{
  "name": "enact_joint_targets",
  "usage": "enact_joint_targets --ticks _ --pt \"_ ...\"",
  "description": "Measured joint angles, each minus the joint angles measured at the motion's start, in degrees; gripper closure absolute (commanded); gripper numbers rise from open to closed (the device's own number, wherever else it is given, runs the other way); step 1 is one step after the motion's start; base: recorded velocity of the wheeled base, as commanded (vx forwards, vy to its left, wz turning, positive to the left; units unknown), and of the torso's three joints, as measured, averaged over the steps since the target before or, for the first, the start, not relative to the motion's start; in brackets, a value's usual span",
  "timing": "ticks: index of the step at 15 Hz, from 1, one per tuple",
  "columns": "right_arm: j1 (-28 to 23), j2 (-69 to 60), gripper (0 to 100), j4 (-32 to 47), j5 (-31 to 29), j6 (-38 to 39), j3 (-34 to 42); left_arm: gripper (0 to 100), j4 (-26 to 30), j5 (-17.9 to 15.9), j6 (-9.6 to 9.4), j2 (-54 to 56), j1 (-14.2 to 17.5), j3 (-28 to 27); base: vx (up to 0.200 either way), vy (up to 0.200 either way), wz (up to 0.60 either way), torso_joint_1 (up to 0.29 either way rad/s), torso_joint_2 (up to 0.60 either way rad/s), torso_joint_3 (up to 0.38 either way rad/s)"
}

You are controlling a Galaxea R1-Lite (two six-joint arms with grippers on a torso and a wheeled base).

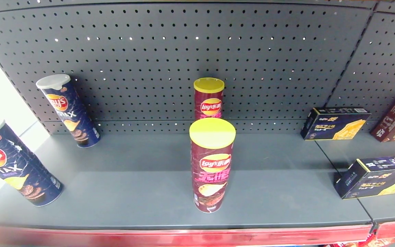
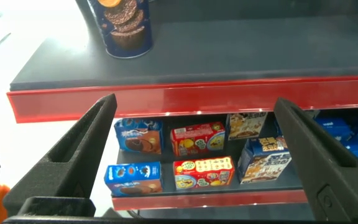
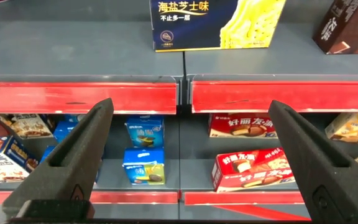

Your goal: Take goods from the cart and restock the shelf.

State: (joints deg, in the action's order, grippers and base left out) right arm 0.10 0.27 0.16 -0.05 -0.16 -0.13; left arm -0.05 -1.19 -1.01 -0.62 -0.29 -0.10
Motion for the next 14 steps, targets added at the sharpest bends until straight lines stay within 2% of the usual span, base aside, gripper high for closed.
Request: enact_joint_targets --ticks 14 --pt "0.00 0.00 0 0.02 0.18 0.00 0.00 0 -0.02 -0.04 0.04 0.00 0.02 0.00 0.000 0.000 0.00 0.000 0.00 0.000"
